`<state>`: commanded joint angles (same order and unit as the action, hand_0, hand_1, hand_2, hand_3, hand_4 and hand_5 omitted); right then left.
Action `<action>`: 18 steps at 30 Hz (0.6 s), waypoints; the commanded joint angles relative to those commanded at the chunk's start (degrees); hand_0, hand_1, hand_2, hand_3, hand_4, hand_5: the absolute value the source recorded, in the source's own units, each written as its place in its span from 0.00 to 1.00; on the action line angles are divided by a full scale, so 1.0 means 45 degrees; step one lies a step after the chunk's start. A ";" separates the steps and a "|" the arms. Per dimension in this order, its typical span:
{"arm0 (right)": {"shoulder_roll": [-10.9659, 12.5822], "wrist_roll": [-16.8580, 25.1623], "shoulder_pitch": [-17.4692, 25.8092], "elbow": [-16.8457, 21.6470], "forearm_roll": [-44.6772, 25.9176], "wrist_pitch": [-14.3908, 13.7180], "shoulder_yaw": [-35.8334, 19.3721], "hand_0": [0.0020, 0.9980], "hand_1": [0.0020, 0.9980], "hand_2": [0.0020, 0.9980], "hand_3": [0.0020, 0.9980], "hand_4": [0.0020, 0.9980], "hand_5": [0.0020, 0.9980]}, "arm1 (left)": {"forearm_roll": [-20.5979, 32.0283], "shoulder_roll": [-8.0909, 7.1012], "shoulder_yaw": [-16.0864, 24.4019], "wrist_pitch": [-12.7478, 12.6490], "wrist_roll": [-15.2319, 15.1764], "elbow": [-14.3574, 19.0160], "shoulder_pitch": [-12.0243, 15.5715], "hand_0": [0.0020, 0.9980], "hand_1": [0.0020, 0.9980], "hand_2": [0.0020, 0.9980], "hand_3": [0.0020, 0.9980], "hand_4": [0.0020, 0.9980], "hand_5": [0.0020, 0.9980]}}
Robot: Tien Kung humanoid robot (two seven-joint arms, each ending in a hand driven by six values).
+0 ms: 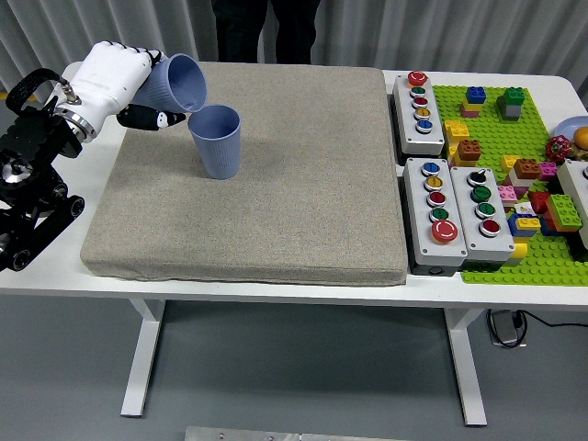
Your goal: Pick cup pour cup place
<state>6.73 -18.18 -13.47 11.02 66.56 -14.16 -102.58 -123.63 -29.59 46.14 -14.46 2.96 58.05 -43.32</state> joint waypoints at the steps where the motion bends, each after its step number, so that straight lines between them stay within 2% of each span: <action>1: 0.0002 0.0002 -0.0002 0.0000 -0.0012 -0.0003 0.0005 0.69 0.64 0.59 0.57 0.00 0.15 | -0.0028 -0.0032 -0.0061 -0.0012 0.0008 0.0006 -0.0033 0.53 0.48 0.52 0.51 0.80 0.47; 18: 0.0031 0.0015 -0.0099 -0.0008 -0.0177 -0.0035 0.0081 0.69 0.64 0.59 0.57 0.00 0.15 | -0.0460 -0.0216 -0.1127 -0.0256 0.0298 -0.0089 -0.0752 0.53 0.47 0.52 0.50 0.79 0.47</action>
<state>6.87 -18.12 -13.92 10.99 65.76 -14.32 -102.22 -125.70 -30.56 41.06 -15.62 4.30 57.65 -46.70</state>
